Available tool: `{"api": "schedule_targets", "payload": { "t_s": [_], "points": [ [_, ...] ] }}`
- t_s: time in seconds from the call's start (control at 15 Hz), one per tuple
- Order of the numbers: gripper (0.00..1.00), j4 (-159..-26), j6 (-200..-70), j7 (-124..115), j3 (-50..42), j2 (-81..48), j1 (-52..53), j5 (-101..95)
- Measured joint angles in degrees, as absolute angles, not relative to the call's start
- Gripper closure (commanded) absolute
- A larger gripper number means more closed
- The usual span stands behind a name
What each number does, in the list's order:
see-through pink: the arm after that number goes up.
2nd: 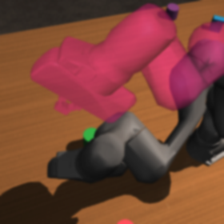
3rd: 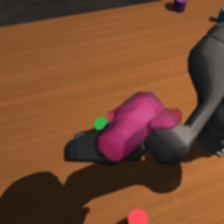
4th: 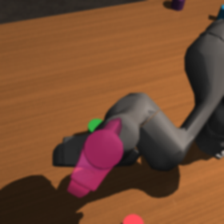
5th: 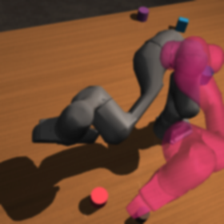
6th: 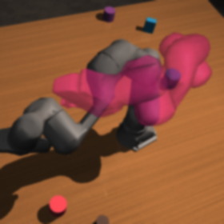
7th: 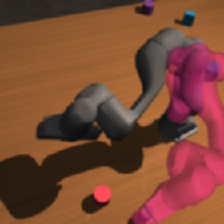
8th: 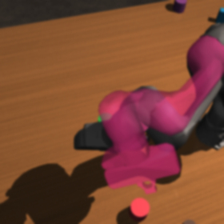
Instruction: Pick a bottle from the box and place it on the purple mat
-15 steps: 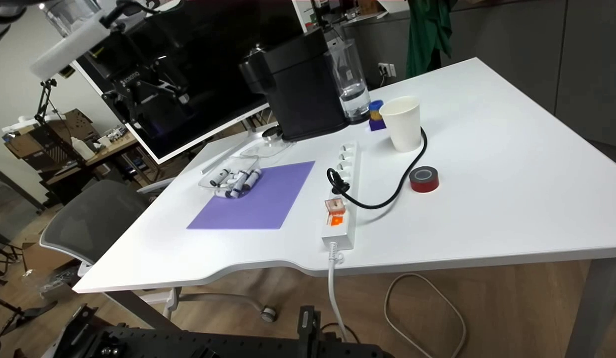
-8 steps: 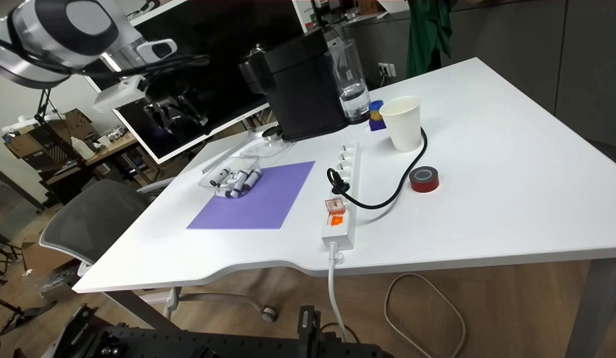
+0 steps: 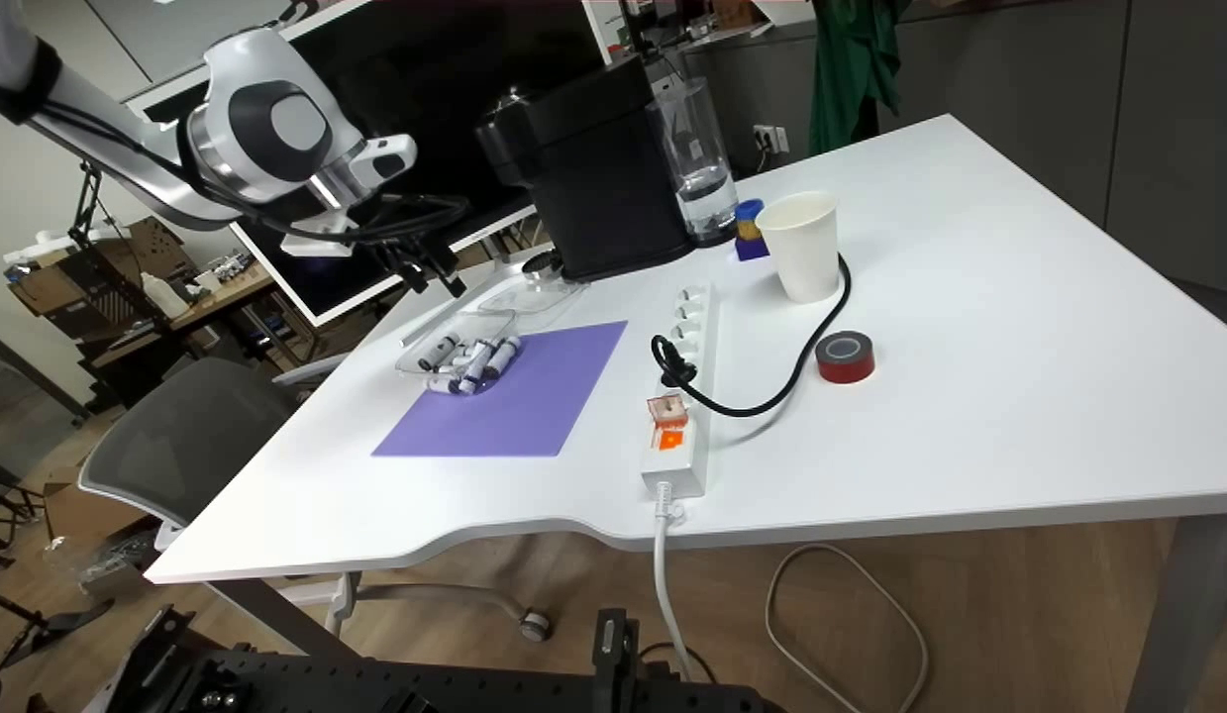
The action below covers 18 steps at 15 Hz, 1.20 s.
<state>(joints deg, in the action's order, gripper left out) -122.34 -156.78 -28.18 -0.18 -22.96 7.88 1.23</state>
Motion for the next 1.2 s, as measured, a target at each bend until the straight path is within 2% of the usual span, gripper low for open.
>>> {"api": "schedule_targets", "payload": {
  "t_s": [0.53, 1.2],
  "points": [
    [0.0, -116.29, -154.76, -31.12, -3.18, -30.11, 11.01, 3.52],
    [0.0, -114.72, -149.17, -31.12, -3.46, -32.12, 11.33, 4.53]
  ]
}}
